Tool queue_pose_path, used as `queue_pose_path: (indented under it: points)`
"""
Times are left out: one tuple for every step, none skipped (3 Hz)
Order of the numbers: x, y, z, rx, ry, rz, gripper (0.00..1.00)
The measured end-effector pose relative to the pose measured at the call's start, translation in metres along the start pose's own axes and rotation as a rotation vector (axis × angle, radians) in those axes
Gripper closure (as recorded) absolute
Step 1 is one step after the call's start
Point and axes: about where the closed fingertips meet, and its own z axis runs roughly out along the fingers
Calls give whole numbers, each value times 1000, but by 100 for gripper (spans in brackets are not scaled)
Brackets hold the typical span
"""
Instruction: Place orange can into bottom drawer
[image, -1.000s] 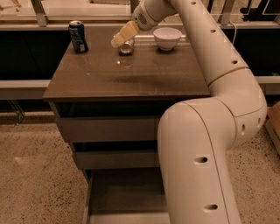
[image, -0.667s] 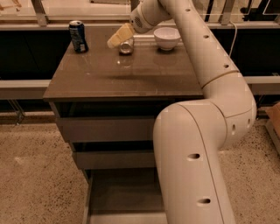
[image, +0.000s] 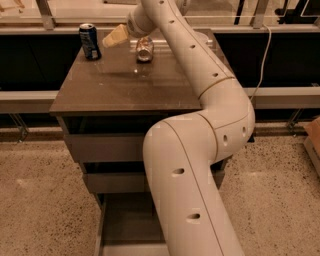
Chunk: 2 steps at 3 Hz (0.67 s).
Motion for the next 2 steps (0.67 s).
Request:
queue_pose_path:
  points:
    - [0, -2, 12, 12, -12, 55, 0]
    - [25, -5, 22, 45, 84, 65, 0]
